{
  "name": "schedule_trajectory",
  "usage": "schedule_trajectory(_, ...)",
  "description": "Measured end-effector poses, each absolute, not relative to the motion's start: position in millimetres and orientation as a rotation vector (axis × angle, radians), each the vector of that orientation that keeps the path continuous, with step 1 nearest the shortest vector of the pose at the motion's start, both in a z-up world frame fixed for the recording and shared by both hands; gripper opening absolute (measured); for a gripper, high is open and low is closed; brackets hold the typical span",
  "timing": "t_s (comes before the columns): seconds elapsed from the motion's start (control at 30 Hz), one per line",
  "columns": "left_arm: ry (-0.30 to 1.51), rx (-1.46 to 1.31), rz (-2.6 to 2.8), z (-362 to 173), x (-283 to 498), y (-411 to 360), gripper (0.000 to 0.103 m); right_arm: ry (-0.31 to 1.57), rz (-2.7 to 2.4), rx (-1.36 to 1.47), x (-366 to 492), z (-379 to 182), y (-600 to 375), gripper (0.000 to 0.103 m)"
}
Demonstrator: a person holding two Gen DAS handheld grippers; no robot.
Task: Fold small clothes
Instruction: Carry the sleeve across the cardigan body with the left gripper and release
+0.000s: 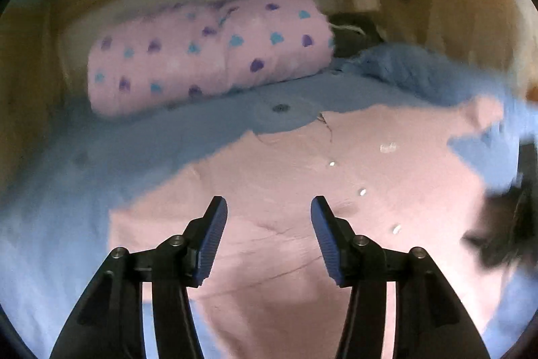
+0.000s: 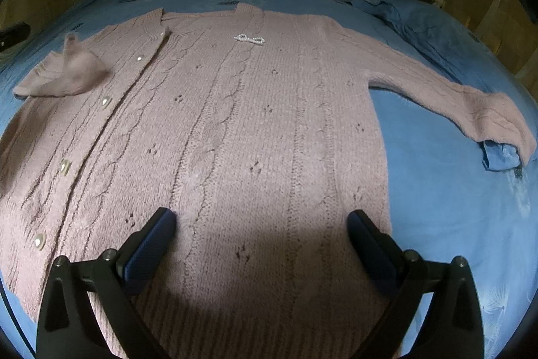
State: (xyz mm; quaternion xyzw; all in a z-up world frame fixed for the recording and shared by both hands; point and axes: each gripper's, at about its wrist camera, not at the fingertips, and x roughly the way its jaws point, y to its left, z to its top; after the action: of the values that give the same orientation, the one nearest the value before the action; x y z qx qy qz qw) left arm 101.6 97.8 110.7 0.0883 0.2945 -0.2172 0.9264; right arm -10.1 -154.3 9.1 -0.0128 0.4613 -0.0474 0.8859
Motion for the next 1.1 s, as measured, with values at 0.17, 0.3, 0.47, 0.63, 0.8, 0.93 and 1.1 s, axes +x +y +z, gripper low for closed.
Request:
schedule_trajectory(0.17,0.708,-0.272,-0.189,103.0,111.2,167.9,0.033,1.028,-0.112,0.089,-12.1,18.6,-152.5,0.103)
schedule_trajectory(0.3,0.890,-0.659,0.005,59.8,89.0,218.9,0.033,0.872,0.213,0.421,-15.5,61.4,-148.6,0.103)
schedule_trajectory(0.47,0.944,-0.643,0.021,31.2,98.3,224.7,0.032,0.726,0.349,0.279,57.4,97.9,-98.4,0.103)
schedule_trajectory(0.63,0.952,-0.600,-0.005,20.3,112.3,221.6,0.027,0.892,0.215,0.236,137.0,60.1,-63.8,0.075)
schedule_trajectory(0.8,0.951,-0.604,-0.066,25.7,118.9,211.0,0.025,1.007,0.048,0.268,161.1,27.8,-55.2,0.076)
schedule_trajectory(0.93,0.955,-0.559,-0.073,25.2,123.7,189.4,0.025,0.984,0.022,0.197,161.1,24.8,-40.6,0.077)
schedule_trajectory(1.1,0.933,-0.452,-0.052,28.9,124.2,168.6,0.025,0.916,0.070,0.189,152.8,28.0,-24.2,0.076)
